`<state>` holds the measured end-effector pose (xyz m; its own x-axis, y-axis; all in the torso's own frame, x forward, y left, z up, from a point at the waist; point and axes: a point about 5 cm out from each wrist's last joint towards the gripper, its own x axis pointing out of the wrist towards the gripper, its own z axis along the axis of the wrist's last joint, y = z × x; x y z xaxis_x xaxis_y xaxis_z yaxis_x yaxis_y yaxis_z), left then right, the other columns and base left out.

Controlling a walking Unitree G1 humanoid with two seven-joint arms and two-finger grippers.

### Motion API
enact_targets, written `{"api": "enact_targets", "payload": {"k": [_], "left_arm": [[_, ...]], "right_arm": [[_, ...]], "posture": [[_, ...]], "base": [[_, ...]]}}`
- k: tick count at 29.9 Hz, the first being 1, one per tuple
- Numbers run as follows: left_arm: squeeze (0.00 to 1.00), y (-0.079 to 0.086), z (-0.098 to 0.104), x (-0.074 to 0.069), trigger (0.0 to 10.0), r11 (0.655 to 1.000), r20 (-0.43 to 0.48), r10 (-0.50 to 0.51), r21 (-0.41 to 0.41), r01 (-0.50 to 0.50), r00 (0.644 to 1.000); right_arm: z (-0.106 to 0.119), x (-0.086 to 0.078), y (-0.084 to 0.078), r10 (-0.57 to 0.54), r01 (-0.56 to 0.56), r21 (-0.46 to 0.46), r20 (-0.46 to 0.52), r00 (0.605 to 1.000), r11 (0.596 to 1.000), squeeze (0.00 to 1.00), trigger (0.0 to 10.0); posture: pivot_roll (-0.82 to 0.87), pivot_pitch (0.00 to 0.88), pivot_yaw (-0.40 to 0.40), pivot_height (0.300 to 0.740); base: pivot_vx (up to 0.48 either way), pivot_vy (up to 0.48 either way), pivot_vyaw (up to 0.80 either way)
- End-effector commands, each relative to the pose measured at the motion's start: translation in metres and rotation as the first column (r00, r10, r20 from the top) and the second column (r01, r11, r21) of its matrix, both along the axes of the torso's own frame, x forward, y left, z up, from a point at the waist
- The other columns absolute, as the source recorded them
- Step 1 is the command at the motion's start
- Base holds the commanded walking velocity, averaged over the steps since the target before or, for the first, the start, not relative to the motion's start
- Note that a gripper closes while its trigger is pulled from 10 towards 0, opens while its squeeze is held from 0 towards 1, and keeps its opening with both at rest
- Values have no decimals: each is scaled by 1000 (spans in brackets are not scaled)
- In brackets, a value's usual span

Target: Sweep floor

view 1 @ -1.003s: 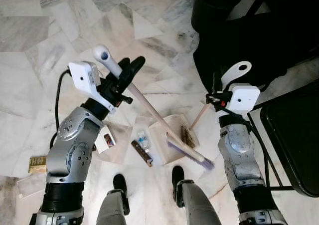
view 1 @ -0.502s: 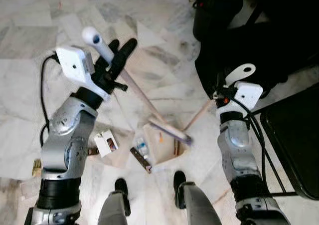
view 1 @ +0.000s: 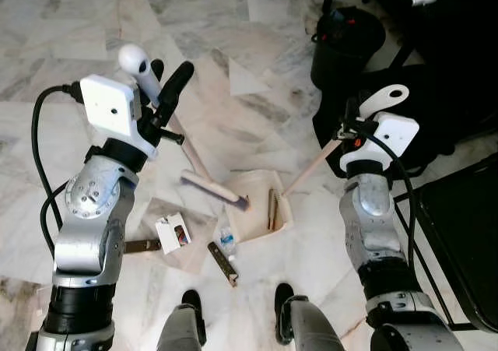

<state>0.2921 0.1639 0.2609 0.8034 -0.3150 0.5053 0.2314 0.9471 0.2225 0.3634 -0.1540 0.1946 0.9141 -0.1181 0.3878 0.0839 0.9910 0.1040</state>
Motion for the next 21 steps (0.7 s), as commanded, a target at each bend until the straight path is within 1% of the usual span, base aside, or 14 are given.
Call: {"api": "enact_targets", "payload": {"k": [1, 3, 4, 6, 8, 11, 13, 15, 18, 21], "left_arm": [[0, -3, 3, -11, 10000, 999, 66, 9, 34, -11, 998], [0, -2, -6, -13, 10000, 997, 54, 27, 64, -31, 998], [0, -1, -10, -12, 10000, 994, 55, 50, 90, -55, 997], [0, 1, -11, -11, 10000, 993, 58, 84, 74, -89, 995], [0, 2, -11, -10, 10000, 992, 62, 94, 76, -99, 994], [0, 3, -13, -8, 10000, 988, 73, 119, 93, -126, 990], [0, 3, -17, -8, 10000, 980, 77, 157, 111, -165, 985], [0, 3, -19, -8, 10000, 980, 74, 162, 107, -170, 984], [0, -2, -27, -9, 10000, 982, 49, 161, 92, -165, 986], [0, -4, -30, -10, 10000, 982, 45, 167, 82, -170, 985]], "right_arm": [[11, -1, -1, 1, -2, 16, 51, 999, 1000, 0, 10000], [13, -1, -2, 2, -3, 18, 59, 998, 1000, 0, 10000], [14, -2, -3, 4, -6, 34, 60, 998, 999, 0, 10000], [15, -2, -2, 11, -14, 56, 60, 998, 998, 0, 10000], [16, -2, 0, 14, -17, 49, 62, 998, 999, 0, 10000], [18, -3, 2, 24, -28, 53, 68, 997, 998, 0, 10000], [21, -5, 3, 32, -37, 61, 76, 997, 997, 0, 10000], [22, -5, 3, 38, -42, 62, 75, 996, 997, 0, 10000], [23, -8, 5, 45, -50, 59, 75, 996, 997, 0, 10000], [24, -10, 5, 46, -49, 44, 73, 996, 998, 0, 10000]], "posture": [[17, 193, -3, 740], [16, 188, -4, 740], [11, 174, -7, 740], [9, 176, -9, 740], [8, 178, -10, 740], [8, 175, -11, 740], [0, 176, -10, 740], [-1, 176, -11, 740], [-5, 178, -10, 740], [-9, 180, -10, 740]], "base": [[0, 0, 0], [0, 0, 0], [0, 0, 0], [0, 0, 0], [0, 0, 0], [0, 0, 0], [0, 0, 0], [0, 0, 0], [0, 0, 0], [0, 0, 0]]}}
